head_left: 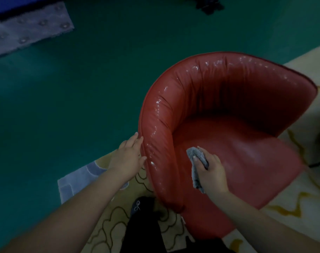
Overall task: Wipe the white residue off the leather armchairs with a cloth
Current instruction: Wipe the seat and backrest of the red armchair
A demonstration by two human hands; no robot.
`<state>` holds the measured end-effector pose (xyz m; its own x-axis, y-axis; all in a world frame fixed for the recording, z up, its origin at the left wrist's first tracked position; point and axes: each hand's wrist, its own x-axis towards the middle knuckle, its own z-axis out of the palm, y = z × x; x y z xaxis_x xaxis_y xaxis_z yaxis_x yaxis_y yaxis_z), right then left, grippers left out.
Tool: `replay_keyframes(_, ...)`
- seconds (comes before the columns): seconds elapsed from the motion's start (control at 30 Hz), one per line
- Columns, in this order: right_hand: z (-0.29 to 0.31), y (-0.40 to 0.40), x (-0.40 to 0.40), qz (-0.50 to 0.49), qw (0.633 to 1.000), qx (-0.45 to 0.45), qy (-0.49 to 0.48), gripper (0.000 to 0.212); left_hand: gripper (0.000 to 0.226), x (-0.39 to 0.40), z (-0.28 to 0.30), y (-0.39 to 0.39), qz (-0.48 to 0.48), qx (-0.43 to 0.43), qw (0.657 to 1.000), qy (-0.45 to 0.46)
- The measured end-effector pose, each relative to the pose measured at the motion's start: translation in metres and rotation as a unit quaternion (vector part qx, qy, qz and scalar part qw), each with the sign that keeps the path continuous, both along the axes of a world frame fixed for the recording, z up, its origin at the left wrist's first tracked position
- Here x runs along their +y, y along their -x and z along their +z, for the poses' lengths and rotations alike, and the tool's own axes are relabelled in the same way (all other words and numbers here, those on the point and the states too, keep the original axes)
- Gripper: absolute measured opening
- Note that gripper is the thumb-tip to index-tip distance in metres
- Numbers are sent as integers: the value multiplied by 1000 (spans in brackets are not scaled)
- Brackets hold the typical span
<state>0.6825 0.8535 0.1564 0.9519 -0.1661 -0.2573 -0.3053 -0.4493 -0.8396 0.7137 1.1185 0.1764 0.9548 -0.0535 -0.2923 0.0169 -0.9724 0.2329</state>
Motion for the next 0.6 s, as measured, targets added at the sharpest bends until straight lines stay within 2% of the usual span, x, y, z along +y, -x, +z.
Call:
replay_keyframes(0.27,-12,23,75,-161,987,23,10,37,80,43,-25,-61,-187,33,981,-23)
replay_keyframes(0.5,-12,50,96,-244,969,41,-15,35,80,53,-30,-81,-250,44,967,-14)
replay_keyframes(0.6,-16,58,102,-282,959,36,1,36,83,52,-32,-84,-268,27,962,-40)
